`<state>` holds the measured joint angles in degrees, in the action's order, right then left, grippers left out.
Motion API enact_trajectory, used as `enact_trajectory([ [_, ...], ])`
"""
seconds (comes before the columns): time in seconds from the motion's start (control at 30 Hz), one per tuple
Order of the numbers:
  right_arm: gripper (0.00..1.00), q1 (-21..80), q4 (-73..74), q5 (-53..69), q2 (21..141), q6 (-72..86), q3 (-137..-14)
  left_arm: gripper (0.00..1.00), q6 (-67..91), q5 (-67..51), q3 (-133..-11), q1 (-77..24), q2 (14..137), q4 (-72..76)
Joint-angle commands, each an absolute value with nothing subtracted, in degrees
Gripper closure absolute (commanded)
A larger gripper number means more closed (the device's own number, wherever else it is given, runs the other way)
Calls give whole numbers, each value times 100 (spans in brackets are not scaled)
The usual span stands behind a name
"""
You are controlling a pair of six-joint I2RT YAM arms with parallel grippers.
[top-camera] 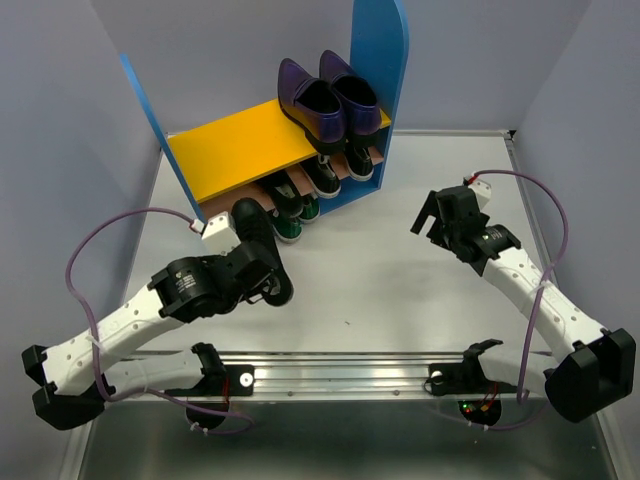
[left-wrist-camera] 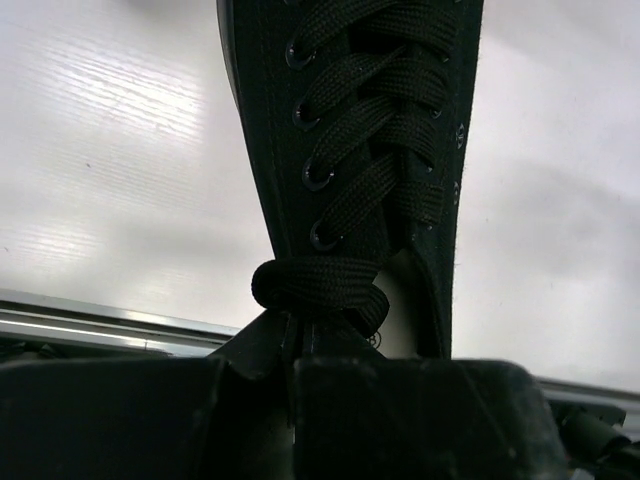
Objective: Place and organize the shoes onto the shoe shelf
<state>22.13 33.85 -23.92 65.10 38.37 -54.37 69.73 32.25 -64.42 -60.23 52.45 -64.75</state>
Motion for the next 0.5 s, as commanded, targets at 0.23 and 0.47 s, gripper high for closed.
enact_trajectory([
  [0.23, 0, 2188, 3076, -2233, 6530, 3823, -5616, 100, 5943, 3877, -6900, -4545, 5352, -6162],
  [0.47, 0, 2188, 3076, -2241, 6478, 3779, -5625, 100, 4721, 3384, -6689, -3745, 5537, -5222],
])
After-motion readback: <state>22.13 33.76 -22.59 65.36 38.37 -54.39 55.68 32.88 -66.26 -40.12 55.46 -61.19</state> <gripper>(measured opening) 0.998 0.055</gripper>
